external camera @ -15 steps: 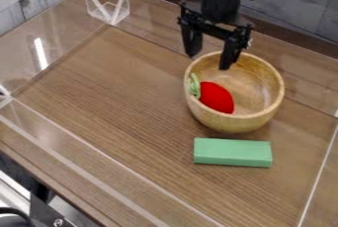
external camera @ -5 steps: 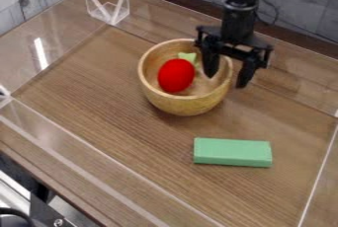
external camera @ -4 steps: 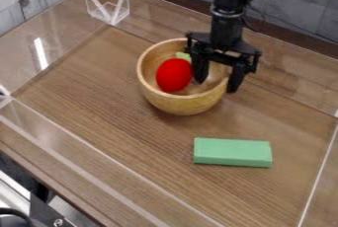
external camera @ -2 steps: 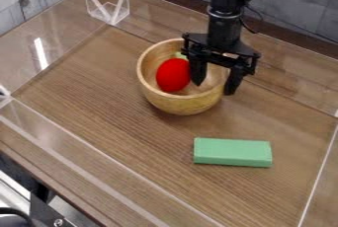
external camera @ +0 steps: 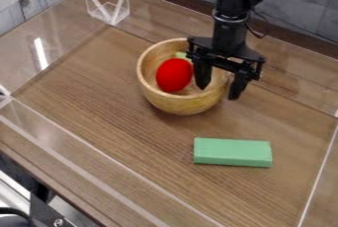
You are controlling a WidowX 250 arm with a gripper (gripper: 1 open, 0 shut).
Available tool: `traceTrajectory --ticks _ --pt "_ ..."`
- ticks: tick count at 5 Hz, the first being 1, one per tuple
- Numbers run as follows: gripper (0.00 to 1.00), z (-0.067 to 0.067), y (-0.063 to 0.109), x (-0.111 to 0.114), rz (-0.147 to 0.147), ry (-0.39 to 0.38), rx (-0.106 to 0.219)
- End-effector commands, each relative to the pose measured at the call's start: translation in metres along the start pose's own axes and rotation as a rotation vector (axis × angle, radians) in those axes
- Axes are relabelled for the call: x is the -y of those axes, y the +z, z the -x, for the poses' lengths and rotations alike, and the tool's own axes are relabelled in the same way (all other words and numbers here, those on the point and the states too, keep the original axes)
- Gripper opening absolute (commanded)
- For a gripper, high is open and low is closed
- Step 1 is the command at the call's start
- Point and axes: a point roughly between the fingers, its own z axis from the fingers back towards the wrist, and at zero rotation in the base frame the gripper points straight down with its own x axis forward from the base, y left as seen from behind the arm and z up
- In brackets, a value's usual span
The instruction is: Remove the green stick from the brown bowl and put it on the table
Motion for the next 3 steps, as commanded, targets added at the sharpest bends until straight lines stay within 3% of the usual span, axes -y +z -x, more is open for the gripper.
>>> traceTrajectory --ticks 1,2,3 --pt "0.0 -0.005 0.032 0.006 0.01 -0.017 0.083" --pt "0.0 -0.011 0.041 -0.001 0.011 -0.082 0.078" --pt "0.0 -0.012 0.038 -0.004 0.015 -0.05 0.081"
